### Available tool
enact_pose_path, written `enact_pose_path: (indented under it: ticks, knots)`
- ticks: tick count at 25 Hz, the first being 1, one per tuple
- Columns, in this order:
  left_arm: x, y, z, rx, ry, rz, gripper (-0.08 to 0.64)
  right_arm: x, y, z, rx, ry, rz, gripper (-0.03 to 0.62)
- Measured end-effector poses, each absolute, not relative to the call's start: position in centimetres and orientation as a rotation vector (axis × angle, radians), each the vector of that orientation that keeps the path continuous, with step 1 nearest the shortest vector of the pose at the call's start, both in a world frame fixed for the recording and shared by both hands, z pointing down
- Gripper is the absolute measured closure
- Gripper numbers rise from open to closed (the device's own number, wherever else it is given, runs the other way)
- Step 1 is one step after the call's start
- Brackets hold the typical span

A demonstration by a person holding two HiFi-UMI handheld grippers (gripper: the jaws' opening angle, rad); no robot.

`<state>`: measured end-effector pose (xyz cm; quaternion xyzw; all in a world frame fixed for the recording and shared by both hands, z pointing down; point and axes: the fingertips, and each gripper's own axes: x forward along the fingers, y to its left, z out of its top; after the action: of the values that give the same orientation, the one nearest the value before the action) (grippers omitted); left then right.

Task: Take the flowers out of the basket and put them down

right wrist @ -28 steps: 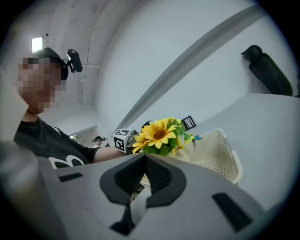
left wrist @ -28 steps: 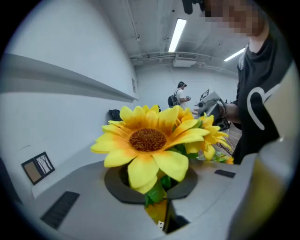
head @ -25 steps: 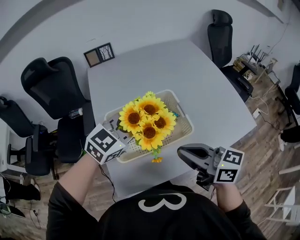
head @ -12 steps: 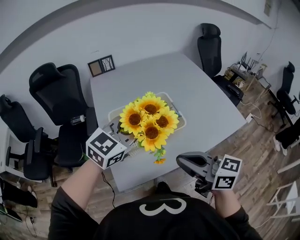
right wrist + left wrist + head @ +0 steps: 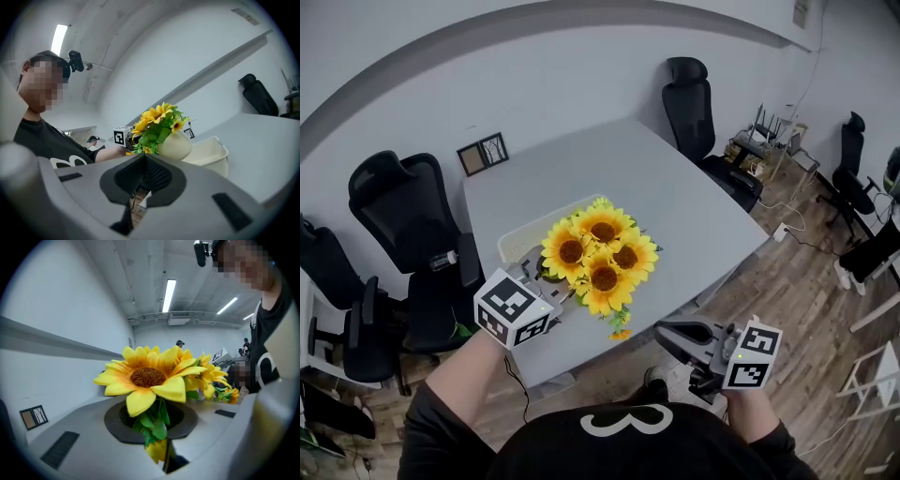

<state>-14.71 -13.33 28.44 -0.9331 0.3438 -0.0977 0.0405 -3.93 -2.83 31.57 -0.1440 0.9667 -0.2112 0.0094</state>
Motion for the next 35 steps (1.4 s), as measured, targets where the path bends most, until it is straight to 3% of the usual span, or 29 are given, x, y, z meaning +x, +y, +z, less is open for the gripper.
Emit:
enact_pose_path:
  ticks: [3, 8, 20, 27, 35]
  knots:
    - [-11.7, -14.4, 27.8, -2.873, 1.017, -0.282, 0.502, -1.2, -3.7, 31.2, -0.488, 2.995, -0.659, 0.584]
    - [-0.3, -20.7, 27.1, -2.901, 0.965, -0.286, 0.503, 9.8, -9.3, 31.1, -0.542, 2.976, -0.695, 0.584]
    - [0.8, -22.6, 29.6, -2.963, 0.906, -0.19, 0.503, 10.6, -11.3, 31.4, -0.694, 2.979, -0.621, 0.584]
    - [11.9, -30.7, 31.8, -3.011, 0.912, -0.26, 0.503, 21.4, -18.8, 31.3, -0.716, 2.954, -0.636, 0.584]
    - [14.7, -34.6, 34.9, -3.023, 0.967, -0.364, 0.503, 25.2, -21.8, 32.9, -0.743, 2.929, -0.722, 0.584]
